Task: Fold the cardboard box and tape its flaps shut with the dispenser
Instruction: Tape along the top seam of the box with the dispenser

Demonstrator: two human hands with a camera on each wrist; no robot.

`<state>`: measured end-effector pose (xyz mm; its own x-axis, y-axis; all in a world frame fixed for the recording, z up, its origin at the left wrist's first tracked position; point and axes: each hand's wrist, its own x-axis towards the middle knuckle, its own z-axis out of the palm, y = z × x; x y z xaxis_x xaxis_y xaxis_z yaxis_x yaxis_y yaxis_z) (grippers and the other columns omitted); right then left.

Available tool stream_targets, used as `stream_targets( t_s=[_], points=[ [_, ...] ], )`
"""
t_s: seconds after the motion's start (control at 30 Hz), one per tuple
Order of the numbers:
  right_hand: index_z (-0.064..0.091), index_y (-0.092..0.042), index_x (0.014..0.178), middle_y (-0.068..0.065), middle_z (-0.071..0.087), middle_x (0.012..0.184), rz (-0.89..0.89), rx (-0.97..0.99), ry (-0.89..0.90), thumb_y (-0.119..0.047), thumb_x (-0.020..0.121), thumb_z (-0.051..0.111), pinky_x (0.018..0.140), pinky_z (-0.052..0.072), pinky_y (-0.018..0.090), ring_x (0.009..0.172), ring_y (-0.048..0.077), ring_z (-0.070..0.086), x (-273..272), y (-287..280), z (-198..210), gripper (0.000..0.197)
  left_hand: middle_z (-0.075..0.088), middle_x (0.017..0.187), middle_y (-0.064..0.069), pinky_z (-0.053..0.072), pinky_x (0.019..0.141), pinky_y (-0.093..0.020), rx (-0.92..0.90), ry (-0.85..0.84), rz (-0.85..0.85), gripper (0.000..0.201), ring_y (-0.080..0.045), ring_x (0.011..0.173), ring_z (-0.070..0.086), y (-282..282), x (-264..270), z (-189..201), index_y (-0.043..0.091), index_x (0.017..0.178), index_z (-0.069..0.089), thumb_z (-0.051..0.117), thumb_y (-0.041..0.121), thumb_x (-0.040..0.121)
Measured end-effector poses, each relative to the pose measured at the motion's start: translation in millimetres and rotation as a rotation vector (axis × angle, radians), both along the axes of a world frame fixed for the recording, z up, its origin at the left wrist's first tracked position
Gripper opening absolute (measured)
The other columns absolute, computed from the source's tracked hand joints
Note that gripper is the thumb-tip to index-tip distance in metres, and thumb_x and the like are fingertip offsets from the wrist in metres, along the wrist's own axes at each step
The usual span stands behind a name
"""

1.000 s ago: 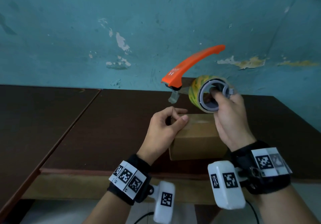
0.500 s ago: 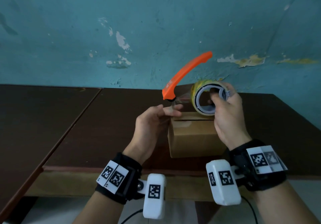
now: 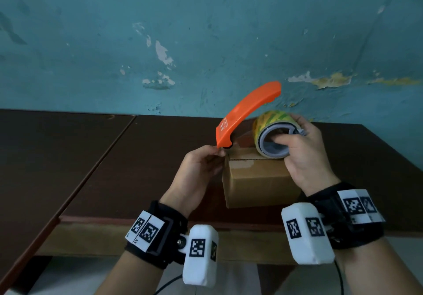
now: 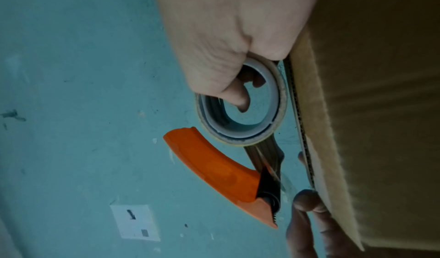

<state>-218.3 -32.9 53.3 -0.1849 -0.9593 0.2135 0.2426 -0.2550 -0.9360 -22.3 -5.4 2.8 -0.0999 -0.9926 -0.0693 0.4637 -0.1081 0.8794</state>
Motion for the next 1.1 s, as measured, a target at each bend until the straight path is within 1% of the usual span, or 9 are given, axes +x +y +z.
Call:
stream_targets(
  t_s=[0.13,0.23,0.37,0.47,0.6,0.77,0.83,0.93,1.1],
  points=[
    [0.061,-0.017,0.091,0.002,0.067,0.081,0.015,0.004,-0.056,0.03,0.08,0.049,0.071,0.057,0.033,0.071,0.013,0.069,-0.9,1.4,1.7,0.049,0.066,0.111,-0.015,0.041,0.112,-0.043,-0.01,-0.03,-0.046,0.015,-0.027,0.109,0.061,-2.4,2.3,-2.6,0.012,0.082,0.065,0.055,0.015,0.093],
    [0.06,-0.017,0.092,0.003,0.066,0.083,0.022,0.003,-0.068,0.03,0.08,0.047,0.074,0.056,0.035,0.076,0.017,0.067,-0.9,2.1,2.3,0.05,0.065,0.096,-0.01,0.04,0.107,-0.042,0.001,-0.008,-0.047,0.014,-0.024,0.102,0.062,-4.4,4.0,-4.9,0.01,0.086,0.066,0.055,0.015,0.093],
    [0.061,-0.016,0.093,0.005,0.065,0.085,0.043,0.004,-0.054,0.031,0.079,0.047,0.076,0.056,0.036,0.078,0.018,0.066,0.5,3.5,3.3,0.051,0.064,0.093,-0.008,0.039,0.109,-0.04,0.013,0.119,-0.063,0.019,-0.023,0.099,0.06,-3.8,5.3,-5.5,0.01,0.1,0.06,0.058,0.027,0.094],
    [0.061,-0.016,0.094,0.004,0.066,0.086,0.045,0.004,-0.057,0.03,0.079,0.048,0.076,0.056,0.037,0.078,0.017,0.067,1.1,3.7,3.3,0.05,0.056,0.086,-0.001,0.038,0.109,-0.039,-0.003,0.123,-0.086,0.024,-0.02,0.101,0.055,-0.9,2.5,-3.2,0.019,0.092,0.07,0.053,0.031,0.104],
    [0.061,-0.017,0.094,0.003,0.066,0.085,0.03,0.007,-0.098,0.031,0.079,0.046,0.079,0.056,0.039,0.078,0.016,0.068,0.0,3.0,1.6,0.052,0.068,0.109,-0.006,0.042,0.108,-0.039,-0.031,0.057,-0.109,0.024,-0.02,0.105,0.064,0.0,0.4,-5.2,0.016,0.085,0.062,0.051,0.023,0.105],
    [0.061,-0.017,0.094,0.003,0.066,0.087,0.026,0.004,-0.09,0.032,0.078,0.045,0.08,0.057,0.04,0.08,0.016,0.067,-1.6,3.6,2.1,0.055,0.07,0.089,-0.005,0.048,0.091,-0.034,-0.116,-0.036,-0.092,0.026,-0.019,0.088,0.066,0.3,5.2,-2.5,0.012,0.075,0.066,0.055,0.008,0.098],
    [0.061,-0.018,0.096,0.003,0.066,0.09,0.015,-0.008,-0.033,0.033,0.077,0.046,0.077,0.058,0.037,0.082,0.016,0.067,-0.1,2.9,0.3,0.056,0.074,0.098,-0.004,0.049,0.09,-0.027,-0.207,-0.216,0.01,0.023,-0.016,0.1,0.069,1.3,14.7,-0.7,0.006,0.076,0.07,0.06,0.003,0.096],
    [0.062,-0.017,0.1,0.004,0.066,0.096,0.017,-0.018,0.008,0.033,0.076,0.048,0.073,0.059,0.031,0.085,0.015,0.069,0.9,1.7,-2.2,0.057,0.066,0.114,0.0,0.046,0.099,-0.03,-0.296,-0.368,0.082,0.023,-0.02,0.131,0.054,1.5,28.4,-4.2,0.011,0.073,0.076,0.068,0.006,0.094],
    [0.064,-0.016,0.1,0.006,0.068,0.098,0.034,-0.017,0.002,0.033,0.076,0.049,0.082,0.06,0.035,0.09,0.018,0.069,2.0,4.0,-0.1,0.057,0.064,0.114,0.004,0.048,0.104,-0.045,-0.308,-0.335,0.063,0.018,-0.021,0.136,0.048,1.4,39.0,-11.5,0.009,0.079,0.082,0.072,0.023,0.084]
  ],
)
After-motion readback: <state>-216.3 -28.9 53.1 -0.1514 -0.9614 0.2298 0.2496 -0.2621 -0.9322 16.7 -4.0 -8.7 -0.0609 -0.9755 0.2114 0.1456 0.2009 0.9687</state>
